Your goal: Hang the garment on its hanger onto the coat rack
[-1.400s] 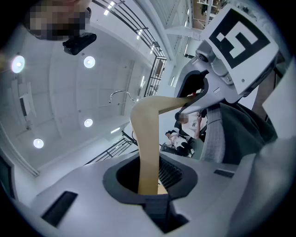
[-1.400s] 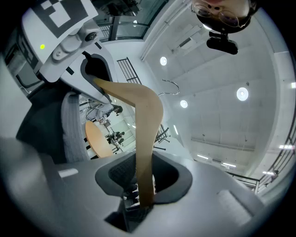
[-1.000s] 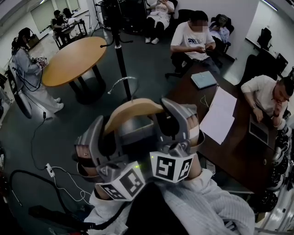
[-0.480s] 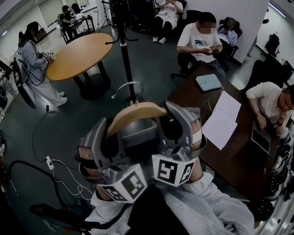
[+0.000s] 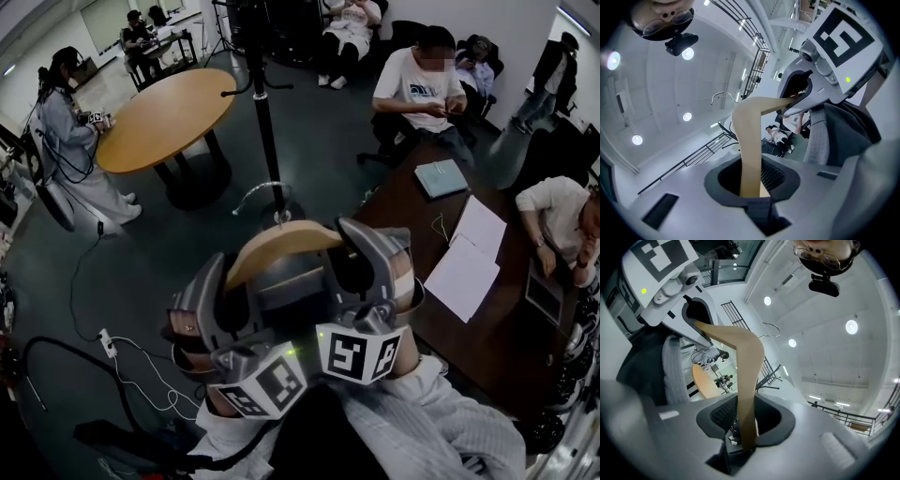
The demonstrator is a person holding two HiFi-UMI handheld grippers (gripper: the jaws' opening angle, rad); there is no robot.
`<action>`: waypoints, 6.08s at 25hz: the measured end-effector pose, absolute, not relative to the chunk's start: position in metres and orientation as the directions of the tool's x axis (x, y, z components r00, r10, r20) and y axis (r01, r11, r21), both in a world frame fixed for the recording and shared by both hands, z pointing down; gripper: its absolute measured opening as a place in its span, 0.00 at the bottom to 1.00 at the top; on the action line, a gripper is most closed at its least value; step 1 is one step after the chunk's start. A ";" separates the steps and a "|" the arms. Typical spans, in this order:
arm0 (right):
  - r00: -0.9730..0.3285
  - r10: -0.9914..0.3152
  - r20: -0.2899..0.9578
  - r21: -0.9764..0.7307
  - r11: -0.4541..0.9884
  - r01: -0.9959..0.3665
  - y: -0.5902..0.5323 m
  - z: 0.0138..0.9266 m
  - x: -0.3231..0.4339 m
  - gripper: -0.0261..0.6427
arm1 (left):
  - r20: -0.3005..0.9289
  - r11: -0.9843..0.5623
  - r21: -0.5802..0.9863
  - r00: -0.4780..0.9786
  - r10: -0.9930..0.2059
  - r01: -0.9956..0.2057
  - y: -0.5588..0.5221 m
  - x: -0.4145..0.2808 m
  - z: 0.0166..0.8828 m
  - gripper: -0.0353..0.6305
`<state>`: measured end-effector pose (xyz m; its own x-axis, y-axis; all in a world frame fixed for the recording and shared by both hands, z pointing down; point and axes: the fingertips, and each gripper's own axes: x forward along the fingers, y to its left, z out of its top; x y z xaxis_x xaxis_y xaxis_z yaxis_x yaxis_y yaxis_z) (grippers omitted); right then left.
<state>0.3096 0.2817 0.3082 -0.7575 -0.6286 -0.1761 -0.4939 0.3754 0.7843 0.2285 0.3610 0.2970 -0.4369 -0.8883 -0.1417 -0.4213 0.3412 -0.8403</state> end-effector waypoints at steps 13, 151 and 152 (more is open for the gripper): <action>-0.647 -0.738 -0.192 0.764 0.301 -0.570 0.191 0.304 0.164 0.18 | -0.132 0.243 -0.858 -0.262 -0.956 -0.453 0.255 0.072 0.290 0.17; -0.519 -0.831 -0.203 0.381 0.421 -0.823 -0.206 0.266 0.007 0.04 | -0.267 -0.227 -0.414 0.356 -0.895 -0.881 -0.170 -0.068 0.238 0.31; -0.512 -0.836 -0.198 0.373 0.418 -0.828 -0.205 0.268 0.009 0.04 | -0.260 -0.248 -0.402 0.370 -0.892 -0.881 -0.171 -0.063 0.240 0.24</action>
<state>0.0094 -0.2047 0.2681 -0.5116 -0.8362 -0.1978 -0.8280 0.4183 0.3734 -0.0626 -0.1712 0.2403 0.3700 -0.8919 -0.2600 -0.8814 -0.2485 -0.4018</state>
